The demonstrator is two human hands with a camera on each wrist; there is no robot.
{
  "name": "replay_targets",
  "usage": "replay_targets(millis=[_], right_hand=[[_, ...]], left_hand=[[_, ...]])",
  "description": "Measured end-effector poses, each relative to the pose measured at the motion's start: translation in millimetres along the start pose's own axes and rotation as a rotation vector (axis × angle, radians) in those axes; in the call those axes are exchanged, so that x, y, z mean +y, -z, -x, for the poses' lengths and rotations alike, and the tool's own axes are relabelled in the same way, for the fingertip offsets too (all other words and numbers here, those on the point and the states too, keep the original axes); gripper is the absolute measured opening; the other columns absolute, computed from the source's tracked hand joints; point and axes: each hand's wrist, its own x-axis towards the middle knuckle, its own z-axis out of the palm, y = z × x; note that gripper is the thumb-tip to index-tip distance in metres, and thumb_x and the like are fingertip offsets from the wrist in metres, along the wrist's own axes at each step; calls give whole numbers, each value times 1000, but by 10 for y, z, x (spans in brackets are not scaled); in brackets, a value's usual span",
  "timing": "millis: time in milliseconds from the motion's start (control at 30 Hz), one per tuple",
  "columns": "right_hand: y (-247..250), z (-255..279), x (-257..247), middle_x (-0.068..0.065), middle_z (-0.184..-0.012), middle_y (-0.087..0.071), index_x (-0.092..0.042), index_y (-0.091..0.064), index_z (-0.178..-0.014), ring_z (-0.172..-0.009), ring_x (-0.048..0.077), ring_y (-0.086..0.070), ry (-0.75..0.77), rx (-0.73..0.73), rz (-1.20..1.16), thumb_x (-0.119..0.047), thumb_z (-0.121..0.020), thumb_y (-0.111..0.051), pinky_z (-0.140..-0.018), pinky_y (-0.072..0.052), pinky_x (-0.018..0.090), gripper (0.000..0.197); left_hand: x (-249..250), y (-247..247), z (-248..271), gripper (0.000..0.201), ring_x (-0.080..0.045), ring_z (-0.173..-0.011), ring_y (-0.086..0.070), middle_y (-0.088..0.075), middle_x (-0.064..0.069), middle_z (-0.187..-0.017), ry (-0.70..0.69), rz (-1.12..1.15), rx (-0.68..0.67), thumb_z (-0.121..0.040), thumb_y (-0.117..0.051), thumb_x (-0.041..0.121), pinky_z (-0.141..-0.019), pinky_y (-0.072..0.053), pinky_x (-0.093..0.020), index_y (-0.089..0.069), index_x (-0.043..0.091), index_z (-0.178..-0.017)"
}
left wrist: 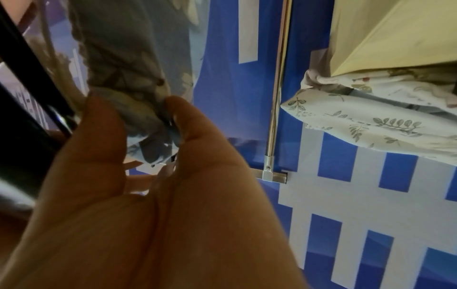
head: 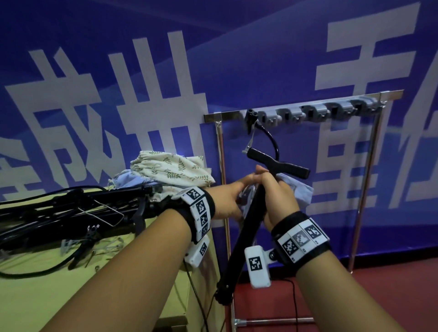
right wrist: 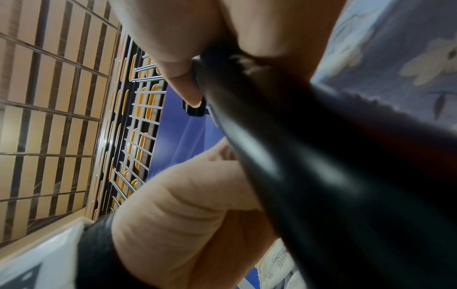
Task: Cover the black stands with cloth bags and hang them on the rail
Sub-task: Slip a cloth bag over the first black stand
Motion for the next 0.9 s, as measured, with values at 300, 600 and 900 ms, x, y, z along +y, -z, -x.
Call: replay_targets(millis=[300, 600, 900], right_hand=[[101, -102, -144, 3, -71, -76, -24, -77, -121, -73, 20, -76, 75, -59, 29, -16, -96, -61, -79, -62, 41, 31], [255, -85, -141, 10, -110, -78, -22, -85, -95, -94, 27, -76, 73, -16, 76, -15, -88, -62, -79, -59, 39, 25], [525, 21, 135, -4, -94, -82, -21, -82, -103, -95, 15, -77, 90, 60, 241, -12, -88, -72, -90, -62, 35, 20]], left_hand=[[143, 16, -147, 96, -13, -98, -71, -71, 8, -120, 19, -188, 170, -85, -72, 18, -91, -59, -39, -18, 59, -153], [114, -82, -340, 28, -27, -88, -67, -73, -21, -100, 61, 519, 269, -94, -63, 2, -92, -58, -46, -79, 25, -92], [51, -205, -571, 18, -24, -58, -60, -57, -14, -66, 311, 701, 333, -94, -52, 1, -69, -55, -37, -59, 8, -78]])
